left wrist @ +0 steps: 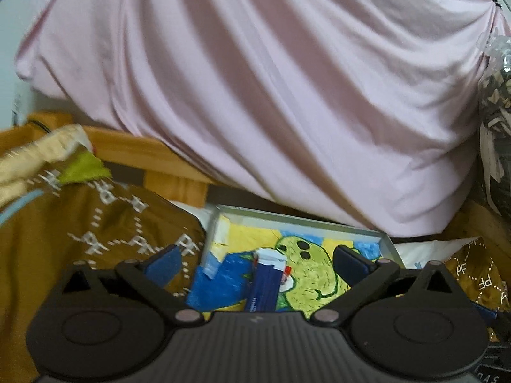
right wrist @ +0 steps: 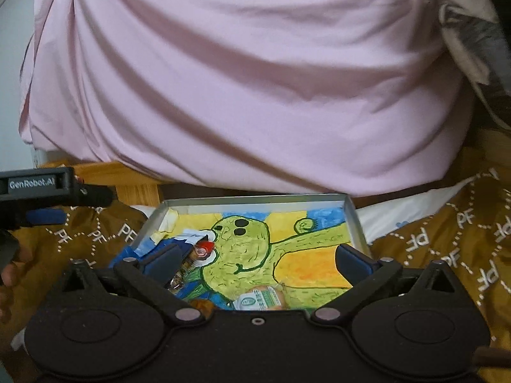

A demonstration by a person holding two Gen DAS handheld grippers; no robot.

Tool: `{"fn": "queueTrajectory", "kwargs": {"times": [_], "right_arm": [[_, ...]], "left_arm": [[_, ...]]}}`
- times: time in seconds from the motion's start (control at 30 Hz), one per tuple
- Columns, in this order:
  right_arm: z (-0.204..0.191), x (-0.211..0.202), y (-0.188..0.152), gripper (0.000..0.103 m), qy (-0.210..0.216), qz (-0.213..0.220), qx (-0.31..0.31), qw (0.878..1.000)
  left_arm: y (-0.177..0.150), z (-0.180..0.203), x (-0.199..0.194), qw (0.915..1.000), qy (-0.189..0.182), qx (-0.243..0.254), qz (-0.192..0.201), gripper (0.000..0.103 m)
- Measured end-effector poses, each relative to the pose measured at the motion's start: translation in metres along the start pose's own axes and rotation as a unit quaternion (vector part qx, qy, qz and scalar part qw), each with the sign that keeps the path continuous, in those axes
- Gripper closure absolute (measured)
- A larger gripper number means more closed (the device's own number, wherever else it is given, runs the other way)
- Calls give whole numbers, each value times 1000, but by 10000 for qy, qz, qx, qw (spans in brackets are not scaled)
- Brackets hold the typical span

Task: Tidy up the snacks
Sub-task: 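Open right tool on biscuit packet while left tool releases dark-blue stick package, then withdraw both open tools from the tray toward the snack pile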

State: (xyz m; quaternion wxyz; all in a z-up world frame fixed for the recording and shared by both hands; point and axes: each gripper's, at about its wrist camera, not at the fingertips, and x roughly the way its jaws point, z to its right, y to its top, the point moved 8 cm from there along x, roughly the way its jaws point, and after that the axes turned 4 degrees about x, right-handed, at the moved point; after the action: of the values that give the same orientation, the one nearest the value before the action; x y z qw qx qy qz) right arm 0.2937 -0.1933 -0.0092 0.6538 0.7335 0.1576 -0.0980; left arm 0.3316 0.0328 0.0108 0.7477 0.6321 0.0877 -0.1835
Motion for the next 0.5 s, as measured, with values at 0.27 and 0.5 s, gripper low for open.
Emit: {"fn": "queueTrajectory", "kwargs": {"times": [0.27,0.5], "right_arm": [[-16,-55,-6,1,251,121,21,9996],[-34,-99,-17,1,453,185,-206,9986]], "left_arm": [[-6,-3,-66,9991,297,91,301,0],[-20,-5,-115,9982,443,272,312,0]]}}
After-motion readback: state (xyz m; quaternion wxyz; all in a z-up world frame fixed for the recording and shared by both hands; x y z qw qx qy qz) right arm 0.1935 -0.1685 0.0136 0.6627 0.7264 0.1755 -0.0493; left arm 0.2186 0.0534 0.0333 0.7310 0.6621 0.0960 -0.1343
